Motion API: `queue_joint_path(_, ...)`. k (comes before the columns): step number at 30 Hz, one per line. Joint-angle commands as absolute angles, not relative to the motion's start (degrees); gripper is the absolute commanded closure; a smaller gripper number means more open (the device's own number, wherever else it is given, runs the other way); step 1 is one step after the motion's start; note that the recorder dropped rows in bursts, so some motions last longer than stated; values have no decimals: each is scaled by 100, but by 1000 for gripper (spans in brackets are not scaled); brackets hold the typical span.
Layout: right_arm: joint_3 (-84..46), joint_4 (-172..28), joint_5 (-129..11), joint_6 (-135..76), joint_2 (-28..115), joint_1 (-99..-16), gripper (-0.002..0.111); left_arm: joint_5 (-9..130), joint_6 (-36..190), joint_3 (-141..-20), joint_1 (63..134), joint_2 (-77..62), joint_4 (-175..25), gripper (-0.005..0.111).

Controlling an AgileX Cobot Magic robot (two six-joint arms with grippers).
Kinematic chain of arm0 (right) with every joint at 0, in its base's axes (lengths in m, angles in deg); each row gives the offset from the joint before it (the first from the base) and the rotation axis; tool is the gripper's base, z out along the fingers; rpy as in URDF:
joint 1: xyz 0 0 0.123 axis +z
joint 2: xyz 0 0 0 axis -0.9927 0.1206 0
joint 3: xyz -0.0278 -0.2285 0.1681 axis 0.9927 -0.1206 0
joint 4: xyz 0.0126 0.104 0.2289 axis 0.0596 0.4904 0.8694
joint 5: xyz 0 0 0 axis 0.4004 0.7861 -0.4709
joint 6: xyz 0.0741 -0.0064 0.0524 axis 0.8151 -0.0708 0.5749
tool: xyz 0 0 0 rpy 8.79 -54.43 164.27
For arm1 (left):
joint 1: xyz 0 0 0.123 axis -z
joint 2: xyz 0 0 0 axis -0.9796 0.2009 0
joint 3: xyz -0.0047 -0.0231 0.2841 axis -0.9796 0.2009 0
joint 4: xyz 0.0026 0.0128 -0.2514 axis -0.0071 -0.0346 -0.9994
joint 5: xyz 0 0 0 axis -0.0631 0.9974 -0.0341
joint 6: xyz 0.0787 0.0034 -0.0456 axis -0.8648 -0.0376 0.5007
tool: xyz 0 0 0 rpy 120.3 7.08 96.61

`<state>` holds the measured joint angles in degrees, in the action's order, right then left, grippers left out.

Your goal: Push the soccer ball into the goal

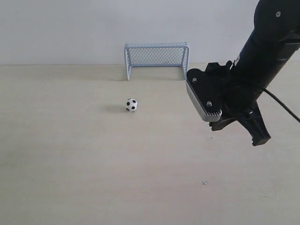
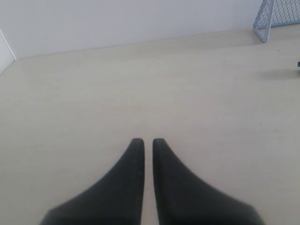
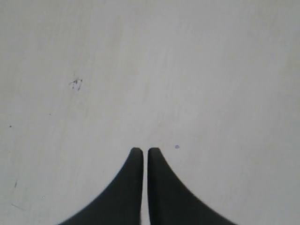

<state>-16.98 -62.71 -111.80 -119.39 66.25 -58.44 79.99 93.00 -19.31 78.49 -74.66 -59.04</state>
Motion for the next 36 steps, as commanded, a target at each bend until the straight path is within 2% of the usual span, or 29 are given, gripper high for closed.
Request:
queue_joint_path(1,-1708,-6155,-11233,-11741,6237,-5859,108,7980,9353,-1955,7895,-7434,-5903,100)
queue_joint_path(10,-1777,-5778,-11132,-11272,5804,-5859,108,7980,9353,-1955,7895,-7434,-5903,100)
queue_joint_path(25,-3069,-5894,-9680,-10323,4669,-5859,108,7980,9353,-1955,7895,-7434,-5903,100)
queue_joint_path(36,-3525,-5627,-9443,-9959,3952,-6685,108,7980,9353,-1955,7895,-7434,-5903,100)
